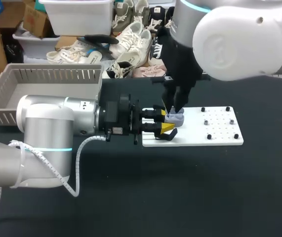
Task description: Pick up each earbud case from the left stands, insert the matching earbuds, close the lid, and place the case in the box.
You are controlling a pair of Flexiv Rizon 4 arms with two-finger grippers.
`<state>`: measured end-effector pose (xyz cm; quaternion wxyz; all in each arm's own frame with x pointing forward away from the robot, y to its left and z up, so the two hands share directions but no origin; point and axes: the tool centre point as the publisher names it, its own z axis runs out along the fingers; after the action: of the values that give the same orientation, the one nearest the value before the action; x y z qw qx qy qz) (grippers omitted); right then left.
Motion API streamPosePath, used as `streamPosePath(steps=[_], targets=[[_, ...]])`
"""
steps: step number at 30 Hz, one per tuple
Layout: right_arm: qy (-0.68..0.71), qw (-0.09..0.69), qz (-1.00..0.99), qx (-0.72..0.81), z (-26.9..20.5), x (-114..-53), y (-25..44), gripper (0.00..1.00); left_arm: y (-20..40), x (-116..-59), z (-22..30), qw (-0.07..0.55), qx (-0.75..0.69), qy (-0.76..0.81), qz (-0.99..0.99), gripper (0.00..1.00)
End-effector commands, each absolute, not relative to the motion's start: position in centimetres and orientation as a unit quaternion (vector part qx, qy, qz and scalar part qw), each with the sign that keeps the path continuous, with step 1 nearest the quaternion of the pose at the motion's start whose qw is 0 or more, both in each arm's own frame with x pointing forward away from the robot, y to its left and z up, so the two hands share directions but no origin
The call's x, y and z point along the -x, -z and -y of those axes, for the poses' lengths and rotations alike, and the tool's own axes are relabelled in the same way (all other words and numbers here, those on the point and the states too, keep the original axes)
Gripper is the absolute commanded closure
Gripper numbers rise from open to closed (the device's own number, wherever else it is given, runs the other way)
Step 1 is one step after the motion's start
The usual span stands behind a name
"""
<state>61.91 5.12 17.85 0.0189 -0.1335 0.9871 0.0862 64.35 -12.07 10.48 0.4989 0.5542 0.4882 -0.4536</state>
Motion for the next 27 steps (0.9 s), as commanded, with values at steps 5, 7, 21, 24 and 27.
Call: streamPosePath(steps=[5, 7, 21, 24, 27], targets=[[-0.085, 0.016, -0.987, 0.133, -5.25, -62.11, -17.89, 1.00, -10.42, -64.36, 12.06, 0.500, -0.554, 0.454, -0.488, 1.00], [-0.085, 0.016, -0.987, 0.133, -5.25, -62.11, -17.89, 1.00, -10.42, -64.36, 12.06, 0.500, -0.554, 0.454, -0.488, 1.00], [-0.094, 0.012, -0.986, 0.136, -5.11, -62.41, -17.27, 1.00, -10.42, -64.36, 12.06, 0.500, -0.554, 0.454, -0.488, 1.00], [-0.092, 0.012, -0.986, 0.138, -5.22, -62.46, -17.25, 1.00, -10.42, -64.36, 12.06, 0.500, -0.554, 0.454, -0.488, 1.00], [-0.090, 0.013, -0.986, 0.141, -5.25, -62.63, -17.26, 1.00, -10.42, -64.36, 12.06, 0.500, -0.554, 0.454, -0.488, 1.00]])
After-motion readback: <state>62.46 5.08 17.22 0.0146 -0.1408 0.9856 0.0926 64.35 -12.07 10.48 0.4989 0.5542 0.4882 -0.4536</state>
